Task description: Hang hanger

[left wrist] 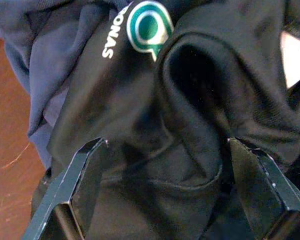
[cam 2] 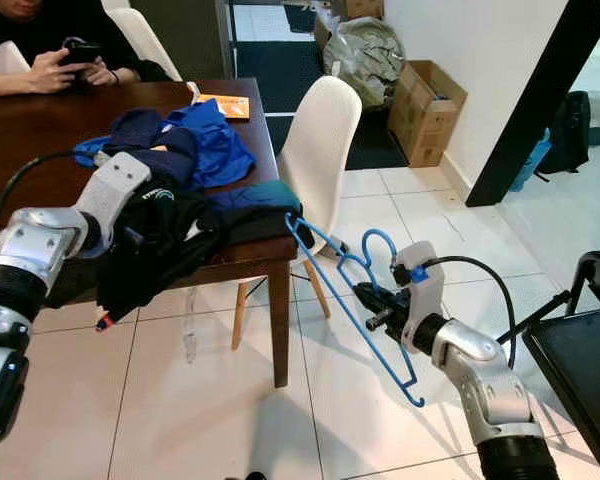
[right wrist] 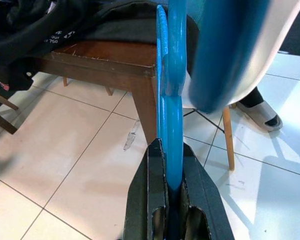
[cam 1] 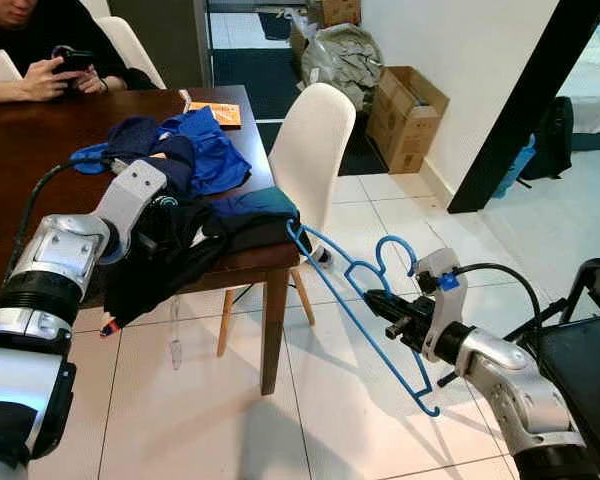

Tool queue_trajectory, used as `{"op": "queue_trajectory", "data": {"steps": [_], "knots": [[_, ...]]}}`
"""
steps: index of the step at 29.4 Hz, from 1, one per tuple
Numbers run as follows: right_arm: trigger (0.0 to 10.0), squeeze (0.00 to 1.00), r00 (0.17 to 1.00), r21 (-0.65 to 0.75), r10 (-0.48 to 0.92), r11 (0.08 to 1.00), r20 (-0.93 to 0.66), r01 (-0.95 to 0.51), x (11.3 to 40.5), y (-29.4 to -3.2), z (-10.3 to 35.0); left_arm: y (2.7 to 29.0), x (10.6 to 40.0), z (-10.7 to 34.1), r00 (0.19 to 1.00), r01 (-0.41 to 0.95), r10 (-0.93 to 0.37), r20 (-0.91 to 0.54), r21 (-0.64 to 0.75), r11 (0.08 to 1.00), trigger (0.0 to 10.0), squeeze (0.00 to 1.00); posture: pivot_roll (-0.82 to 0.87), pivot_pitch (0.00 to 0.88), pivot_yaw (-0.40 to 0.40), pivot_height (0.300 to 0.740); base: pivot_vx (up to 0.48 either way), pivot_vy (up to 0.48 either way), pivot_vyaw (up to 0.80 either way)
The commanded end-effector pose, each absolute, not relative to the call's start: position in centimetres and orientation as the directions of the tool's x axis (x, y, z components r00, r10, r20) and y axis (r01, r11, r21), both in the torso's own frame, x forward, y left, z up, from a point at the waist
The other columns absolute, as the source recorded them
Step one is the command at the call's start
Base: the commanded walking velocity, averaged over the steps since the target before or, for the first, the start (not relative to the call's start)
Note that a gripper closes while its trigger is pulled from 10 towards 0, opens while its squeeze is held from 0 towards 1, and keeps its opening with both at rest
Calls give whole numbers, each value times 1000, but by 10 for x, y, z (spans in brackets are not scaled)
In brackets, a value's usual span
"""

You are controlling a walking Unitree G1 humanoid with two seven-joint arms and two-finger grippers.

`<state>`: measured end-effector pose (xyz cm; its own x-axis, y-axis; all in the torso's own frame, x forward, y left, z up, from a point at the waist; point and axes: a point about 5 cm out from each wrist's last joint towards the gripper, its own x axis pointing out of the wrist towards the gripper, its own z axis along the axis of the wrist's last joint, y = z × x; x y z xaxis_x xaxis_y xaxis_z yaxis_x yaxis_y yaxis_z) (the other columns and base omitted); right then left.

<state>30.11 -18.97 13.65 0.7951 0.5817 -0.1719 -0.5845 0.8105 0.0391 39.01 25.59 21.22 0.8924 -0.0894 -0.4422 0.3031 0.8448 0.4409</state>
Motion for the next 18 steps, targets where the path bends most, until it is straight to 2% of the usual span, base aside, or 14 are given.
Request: {"op": "queue_trajectory", "data": {"steps": [1,4,5,18], "knots": [[10000,0,794,40,583,810,-175,-586,298,-192,137,257,391,212,893,297,-78,-443,451,842,10000,0,-68,189,-52,740,0,0,0],[10000,0,793,41,583,809,-176,-586,298,-192,137,259,391,212,896,286,-68,-438,456,843,10000,0,-70,189,-51,740,0,0,0],[10000,0,793,42,583,810,-176,-586,298,-192,137,259,391,213,900,279,-65,-431,455,846,0,0,-70,190,-49,740,0,0,0],[10000,0,796,44,580,812,-173,-582,298,-191,138,256,395,219,919,267,-81,-387,455,850,0,0,-70,189,-45,740,0,0,0]]}}
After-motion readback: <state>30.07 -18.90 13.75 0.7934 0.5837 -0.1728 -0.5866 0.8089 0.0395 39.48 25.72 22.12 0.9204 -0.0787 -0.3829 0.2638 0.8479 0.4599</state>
